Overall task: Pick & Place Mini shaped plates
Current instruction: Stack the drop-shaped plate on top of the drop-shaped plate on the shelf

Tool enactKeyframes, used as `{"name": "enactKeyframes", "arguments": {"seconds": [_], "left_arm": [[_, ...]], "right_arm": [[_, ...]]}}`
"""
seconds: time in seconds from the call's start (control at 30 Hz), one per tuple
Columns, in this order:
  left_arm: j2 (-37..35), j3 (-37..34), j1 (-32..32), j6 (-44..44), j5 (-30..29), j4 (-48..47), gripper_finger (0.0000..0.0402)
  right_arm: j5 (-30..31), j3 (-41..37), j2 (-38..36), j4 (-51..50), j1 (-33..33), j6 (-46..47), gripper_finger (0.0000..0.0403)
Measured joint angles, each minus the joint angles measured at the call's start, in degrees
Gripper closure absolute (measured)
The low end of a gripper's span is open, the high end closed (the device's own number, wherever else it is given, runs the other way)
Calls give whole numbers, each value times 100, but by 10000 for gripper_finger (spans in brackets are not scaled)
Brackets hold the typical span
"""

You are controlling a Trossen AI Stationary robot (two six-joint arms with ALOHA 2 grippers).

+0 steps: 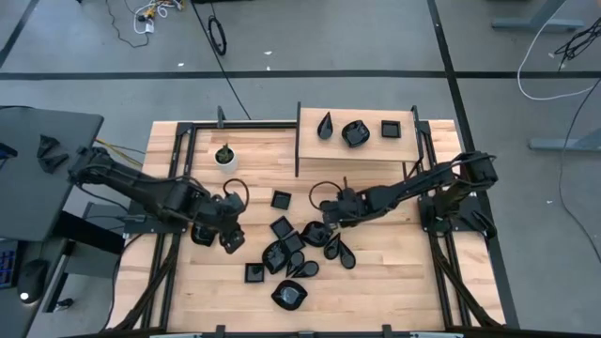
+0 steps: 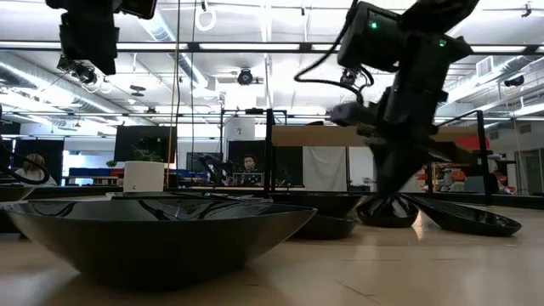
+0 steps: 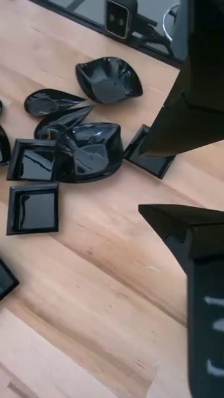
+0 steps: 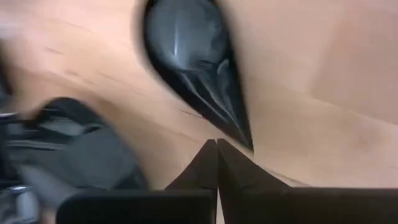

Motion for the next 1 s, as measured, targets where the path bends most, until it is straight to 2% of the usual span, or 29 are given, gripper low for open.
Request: {"name": "enactKeyframes", "arguments": {"seconds": [0.1, 0.27, 0.5, 0.6, 1.0], "left_arm": [[2, 0, -119, 2, -178, -22, 264], [2, 0, -285, 2, -244, -58, 264], [4, 0, -498, 70, -244, -200, 264], [4, 0, -578, 84, -321, -238, 264], [4, 0, -717, -55, -551, -219, 264]], "right_arm": [[160, 1, -29, -318, 21, 234, 399], [894, 1, -103, -368, 96, 926, 399], [299, 1, -103, -204, 128, 970, 399], [375, 0, -99, -238, 143, 982, 399], [1966, 1, -92, 12, -336, 1037, 399]]}}
